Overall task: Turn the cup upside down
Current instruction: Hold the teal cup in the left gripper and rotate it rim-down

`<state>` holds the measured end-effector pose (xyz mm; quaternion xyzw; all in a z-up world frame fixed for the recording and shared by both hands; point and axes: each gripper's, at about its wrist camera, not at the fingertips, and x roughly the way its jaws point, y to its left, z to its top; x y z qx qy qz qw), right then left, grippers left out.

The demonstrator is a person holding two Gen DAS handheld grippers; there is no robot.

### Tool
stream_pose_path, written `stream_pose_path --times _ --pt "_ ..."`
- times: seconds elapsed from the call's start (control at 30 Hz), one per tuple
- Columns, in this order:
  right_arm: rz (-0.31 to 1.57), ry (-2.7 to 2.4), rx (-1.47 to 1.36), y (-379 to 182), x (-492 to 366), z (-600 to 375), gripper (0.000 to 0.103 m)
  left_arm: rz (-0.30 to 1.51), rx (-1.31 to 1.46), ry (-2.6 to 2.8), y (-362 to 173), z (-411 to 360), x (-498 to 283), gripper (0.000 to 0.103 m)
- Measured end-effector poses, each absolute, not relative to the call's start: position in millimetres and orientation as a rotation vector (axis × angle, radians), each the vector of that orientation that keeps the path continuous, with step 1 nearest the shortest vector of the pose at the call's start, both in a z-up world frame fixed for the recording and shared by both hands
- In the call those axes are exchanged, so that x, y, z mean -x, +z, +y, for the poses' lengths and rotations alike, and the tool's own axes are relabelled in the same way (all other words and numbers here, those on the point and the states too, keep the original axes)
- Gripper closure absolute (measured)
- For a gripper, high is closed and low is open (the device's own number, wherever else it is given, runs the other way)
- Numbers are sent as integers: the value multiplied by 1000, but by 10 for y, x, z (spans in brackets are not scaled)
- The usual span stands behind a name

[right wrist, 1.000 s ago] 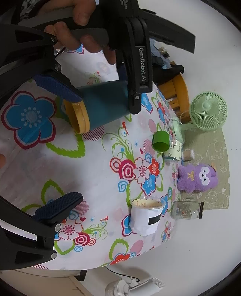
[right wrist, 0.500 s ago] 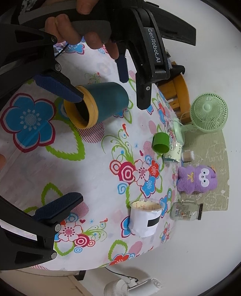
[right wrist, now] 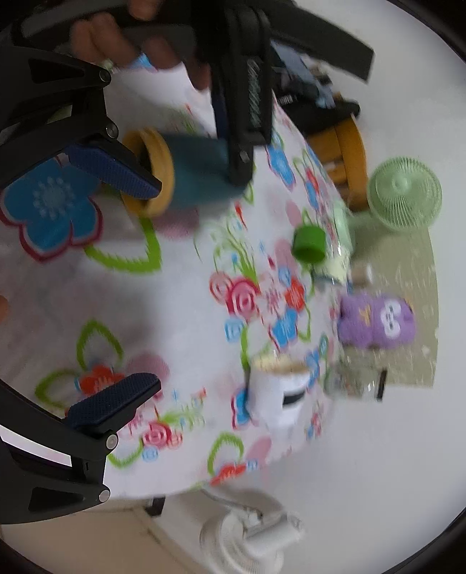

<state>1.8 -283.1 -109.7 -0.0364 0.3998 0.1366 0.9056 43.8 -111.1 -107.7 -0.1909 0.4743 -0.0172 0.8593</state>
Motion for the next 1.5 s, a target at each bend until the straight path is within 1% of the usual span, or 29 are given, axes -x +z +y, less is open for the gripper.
stream_pose_path --times 0.17,0.23,0.27,0.3,0.37,0.43,0.47,0.5,0.53,0.57,0.6,0.7,0.73,0.8,0.87,1.03,1.13,1.17,1.2,1.27,1.33,1.37,1.4,1.43,1.5 --pt "814 211 64 -1077 -59 -2906 4 983 380 -35 -1060 -1135 -430 39" --pt "815 211 56 -1077 -64 -2921 4 964 369 -40 -1023 -1134 -426 49" --pt "816 212 54 -1076 -59 -2921 4 951 359 -43 -996 -1135 -418 60" --pt "817 214 53 -1079 -64 -2916 4 942 342 -43 -960 -1146 -420 64" --pt "818 218 52 -1085 -72 -2902 4 938 330 -44 -932 -1154 -425 64" --pt "818 222 51 -1089 -78 -2889 4 961 324 -46 -966 -1165 -438 57" --pt "819 224 51 -1091 -79 -2884 4 966 334 -50 -981 -1160 -437 48" --pt "820 225 52 -1094 -79 -2879 4 984 362 -58 -1013 -1141 -441 32" --pt "821 225 53 -1099 -76 -2874 4 1009 392 -61 -1050 -1122 -454 23" --pt "822 226 55 -1104 -77 -2873 4 1020 408 -61 -1074 -1121 -460 10" --pt "822 226 56 -1107 -73 -2873 4 1030 424 -55 -1097 -1111 -469 7" --pt "825 225 54 -1115 -78 -2880 4 1052 414 -41 -1146 -1145 -496 7" --pt "825 225 51 -1116 -80 -2883 4 1060 410 -41 -1171 -1162 -502 9" --pt "825 225 49 -1113 -86 -2884 4 1064 415 -71 -1206 -1188 -505 25" --pt "825 227 52 -1109 -81 -2879 4 1059 403 -82 -1193 -1211 -503 25" --pt "825 234 65 -1122 -69 -2853 4 1014 409 -67 -1103 -1133 -490 33" --pt "823 241 63 -1118 -77 -2837 4 969 394 -66 -990 -1102 -475 44" --pt "821 242 63 -1115 -77 -2835 4 952 382 -72 -944 -1106 -464 51" --pt "819 243 63 -1110 -79 -2827 4 936 365 -76 -898 -1119 -449 65" --pt "816 248 63 -1103 -83 -2816 4 916 337 -83 -839 -1149 -431 65" --pt "816 250 68 -1103 -83 -2797 4 910 306 -85 -818 -1192 -421 63" --pt "816 250 70 -1104 -79 -2793 4 925 305 -94 -841 -1206 -435 59" --pt "817 250 75 -1106 -74 -2787 4 936 313 -94 -863 -1203 -447 51" --pt "818 252 78 -1110 -70 -2784 4 944 321 -89 -884 -1192 -465 46" --pt "820 250 82 -1124 -63 -2789 4 971 347 -95 -927 -1162 -505 22"
